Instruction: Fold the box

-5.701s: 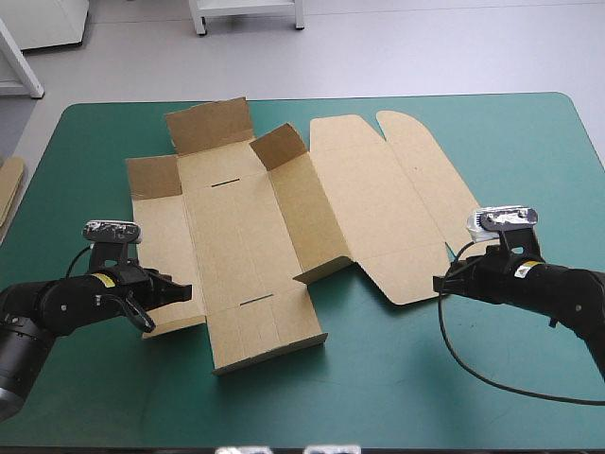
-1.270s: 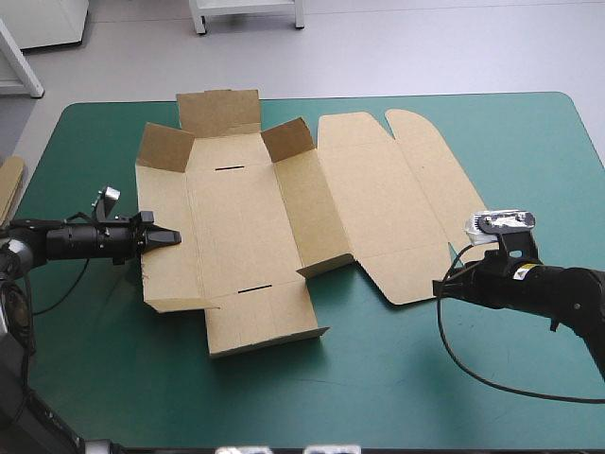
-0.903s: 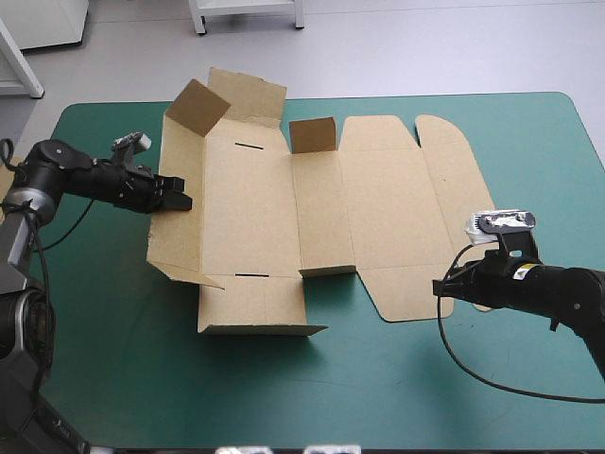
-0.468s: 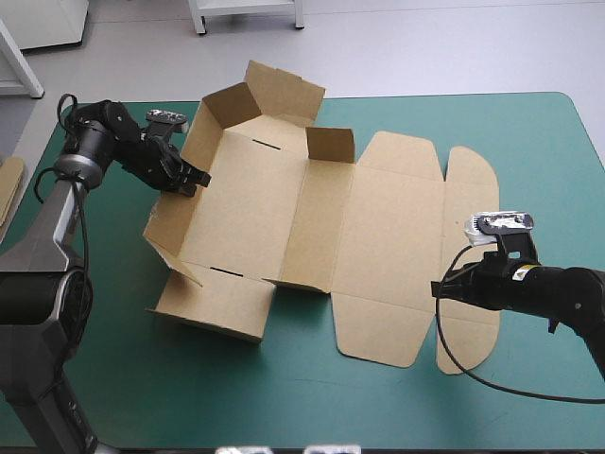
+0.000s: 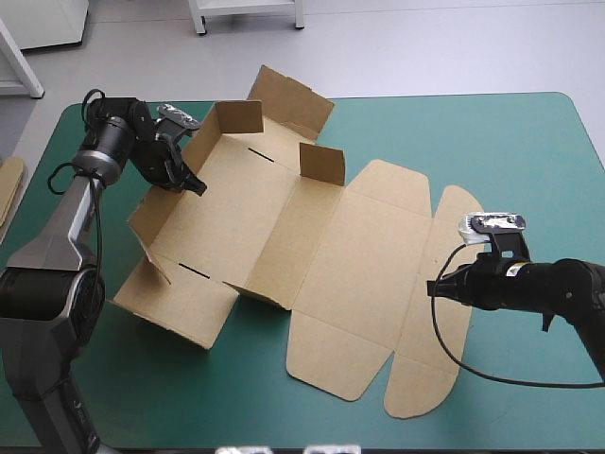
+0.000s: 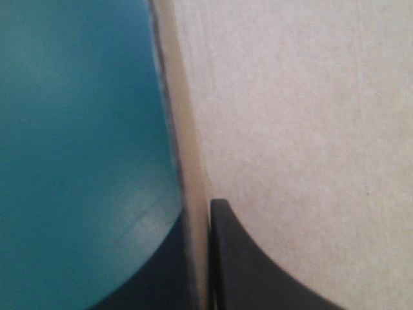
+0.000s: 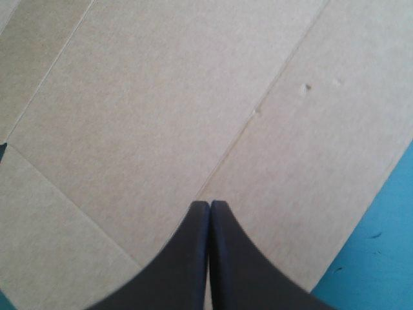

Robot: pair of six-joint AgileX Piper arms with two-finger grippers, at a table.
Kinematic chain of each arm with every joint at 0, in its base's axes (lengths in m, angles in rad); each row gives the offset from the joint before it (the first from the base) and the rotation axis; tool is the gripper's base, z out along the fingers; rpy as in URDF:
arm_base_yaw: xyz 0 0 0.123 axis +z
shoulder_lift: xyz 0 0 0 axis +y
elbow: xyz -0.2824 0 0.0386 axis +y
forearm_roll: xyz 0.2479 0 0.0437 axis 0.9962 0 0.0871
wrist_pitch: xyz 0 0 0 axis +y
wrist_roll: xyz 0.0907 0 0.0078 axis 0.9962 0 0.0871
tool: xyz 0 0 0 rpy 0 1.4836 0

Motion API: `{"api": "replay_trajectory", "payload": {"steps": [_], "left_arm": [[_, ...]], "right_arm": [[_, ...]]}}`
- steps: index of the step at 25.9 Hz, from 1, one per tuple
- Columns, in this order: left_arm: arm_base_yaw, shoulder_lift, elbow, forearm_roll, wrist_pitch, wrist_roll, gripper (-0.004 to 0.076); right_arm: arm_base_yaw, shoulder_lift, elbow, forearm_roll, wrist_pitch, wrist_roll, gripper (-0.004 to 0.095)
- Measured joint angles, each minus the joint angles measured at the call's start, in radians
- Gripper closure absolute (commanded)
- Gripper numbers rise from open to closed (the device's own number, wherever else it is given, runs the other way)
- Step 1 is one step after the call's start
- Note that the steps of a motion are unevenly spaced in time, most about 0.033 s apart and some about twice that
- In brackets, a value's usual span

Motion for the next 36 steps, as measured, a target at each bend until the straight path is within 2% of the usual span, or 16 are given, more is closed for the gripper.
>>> {"api": "replay_trajectory", "payload": {"steps": [10,15,28,32,36], "left_arm": [[-0.111,-0.004,-0.001,0.064,0.000,0.017,0.0733],[-0.201,-0.013,-0.001,0.193,-0.011,0.015,0.0732],[-0.258,-0.092,-0.038,0.256,-0.056,0.061,0.0733],[-0.266,-0.130,0.010,0.231,-0.096,0.067,0.0733],[-0.364,-0.232,0.178,0.346,-0.217,0.008,0.0733]], "right_arm": [[0.000,0.010,0.001,0.001,-0.031,-0.007,0.0921],[0.000,0.008,0.001,0.004,-0.030,-0.009,0.0921],[0.000,-0.017,-0.002,0.004,-0.008,-0.010,0.0921],[0.000,-0.053,-0.019,0.003,0.006,-0.007,0.0921],[0.000,-0.064,-0.038,0.005,0.021,-0.006,0.0921]]}}
